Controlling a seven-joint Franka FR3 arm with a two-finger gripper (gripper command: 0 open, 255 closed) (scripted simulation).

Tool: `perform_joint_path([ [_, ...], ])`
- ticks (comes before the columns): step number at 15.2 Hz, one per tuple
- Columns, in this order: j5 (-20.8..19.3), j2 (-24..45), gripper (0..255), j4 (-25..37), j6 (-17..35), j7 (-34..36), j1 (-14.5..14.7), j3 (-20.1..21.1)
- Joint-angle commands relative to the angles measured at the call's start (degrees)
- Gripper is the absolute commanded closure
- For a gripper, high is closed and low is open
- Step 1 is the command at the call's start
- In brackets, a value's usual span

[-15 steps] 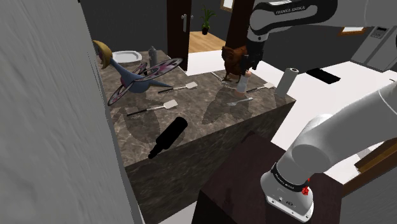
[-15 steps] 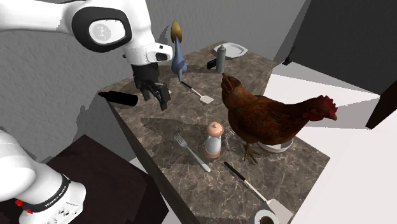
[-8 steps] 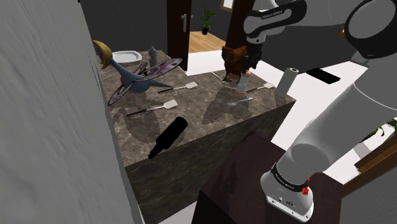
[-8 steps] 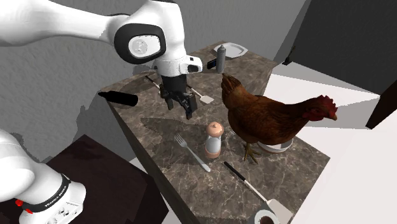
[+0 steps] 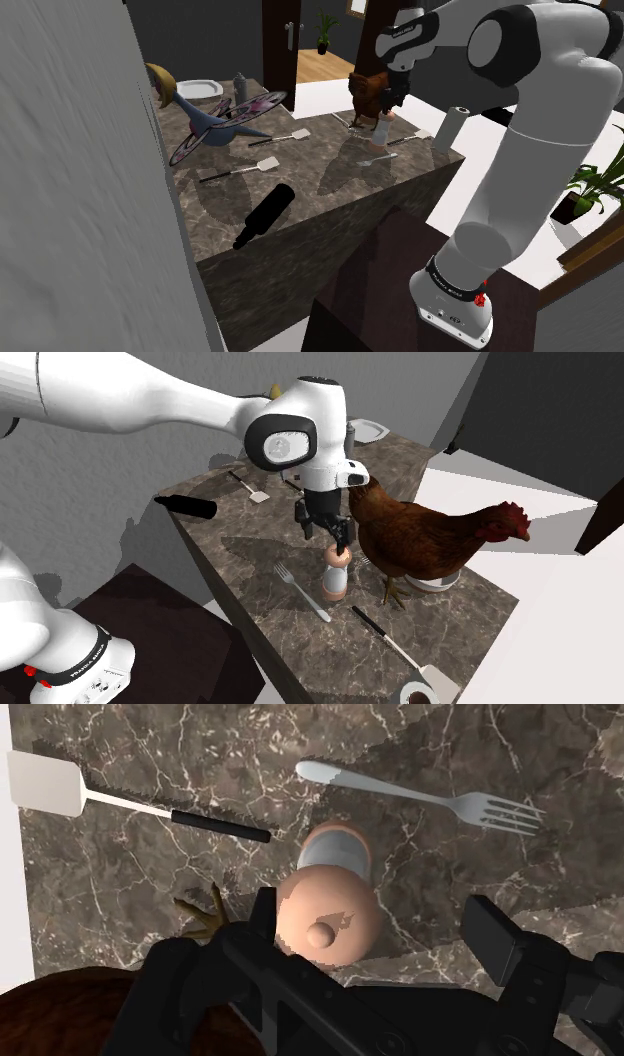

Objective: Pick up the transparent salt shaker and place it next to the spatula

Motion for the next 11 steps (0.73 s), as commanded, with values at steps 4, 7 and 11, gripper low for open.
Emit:
perform_joint_path([
  [4, 2.55, 5.53, 0, 3.45, 1.53, -2.36, -1.88, 0.1],
  [7, 2.95, 6.33, 0, 2.1, 3.61, -2.61, -2.17, 0.18],
  [11, 3.18, 6.79, 0, 1.44, 4.7, -2.76, -2.34, 0.24],
])
